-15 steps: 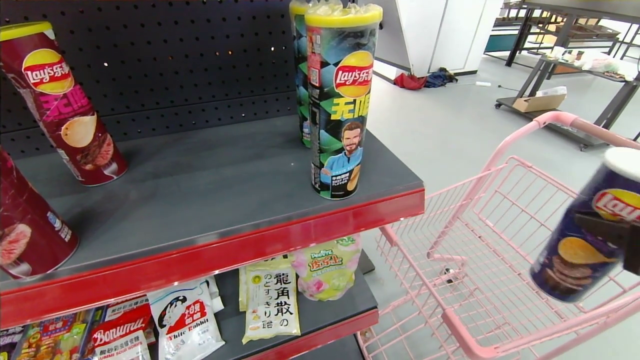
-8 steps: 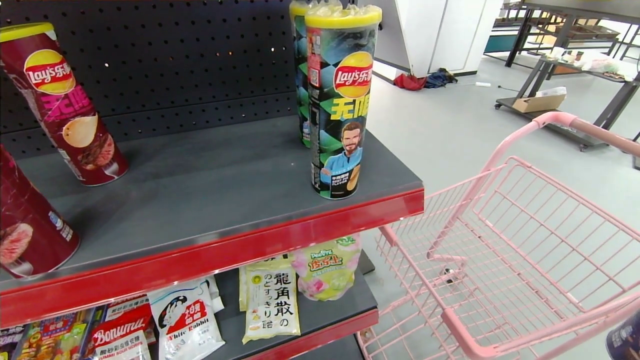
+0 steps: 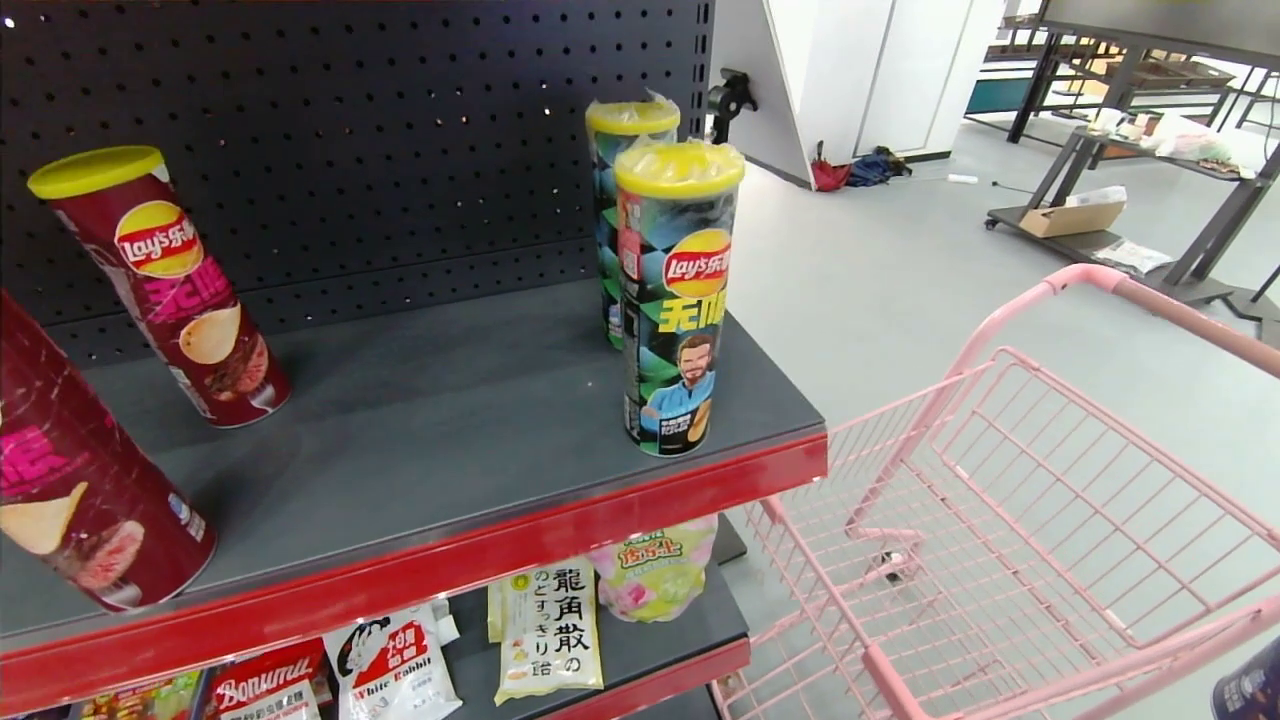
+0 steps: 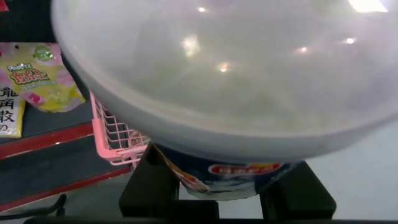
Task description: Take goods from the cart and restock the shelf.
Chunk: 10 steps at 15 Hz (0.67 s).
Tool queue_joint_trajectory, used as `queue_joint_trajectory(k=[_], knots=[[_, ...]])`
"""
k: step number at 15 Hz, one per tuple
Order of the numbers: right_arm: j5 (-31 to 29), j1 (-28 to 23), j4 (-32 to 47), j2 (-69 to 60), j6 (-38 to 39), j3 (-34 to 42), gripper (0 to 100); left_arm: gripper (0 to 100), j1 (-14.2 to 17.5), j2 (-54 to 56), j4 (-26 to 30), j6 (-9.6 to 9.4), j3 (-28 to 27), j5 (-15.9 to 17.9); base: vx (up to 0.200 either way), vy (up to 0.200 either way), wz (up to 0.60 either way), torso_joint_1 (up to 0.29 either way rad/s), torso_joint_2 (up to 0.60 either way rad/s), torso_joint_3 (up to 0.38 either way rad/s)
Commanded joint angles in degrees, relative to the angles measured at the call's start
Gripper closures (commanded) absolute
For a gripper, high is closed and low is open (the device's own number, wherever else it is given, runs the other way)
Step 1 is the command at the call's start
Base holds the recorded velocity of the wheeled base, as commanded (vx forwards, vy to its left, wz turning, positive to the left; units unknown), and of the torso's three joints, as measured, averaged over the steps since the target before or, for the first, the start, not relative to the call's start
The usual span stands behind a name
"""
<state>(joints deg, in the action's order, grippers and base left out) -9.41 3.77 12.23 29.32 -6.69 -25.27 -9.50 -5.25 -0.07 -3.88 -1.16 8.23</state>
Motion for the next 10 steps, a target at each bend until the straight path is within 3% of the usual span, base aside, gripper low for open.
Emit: queue_joint_trajectory(k=[1,8,10], knots=[[0.01,0.10,-0.01,0.65,-0.07,0.22,100,0,0.00,-0.11,-0.01,0.01,0.02,0.03,0.000,0.000,0.00,0.188,-0.57,-0.364],[0.45,0.19,-0.36,1.62,-0.16,0.31,100,0,0.00,-0.11,-0.01,0.01,-0.07,0.03,0.000,0.000,0.00,0.194,-0.49,-0.301],[0.36,0.19,-0.36,1.44,-0.16,0.75,100,0,0.00,-0.11,-0.01,0.01,0.02,0.03,0.000,0.000,0.60,0.049,-0.08,-0.058]])
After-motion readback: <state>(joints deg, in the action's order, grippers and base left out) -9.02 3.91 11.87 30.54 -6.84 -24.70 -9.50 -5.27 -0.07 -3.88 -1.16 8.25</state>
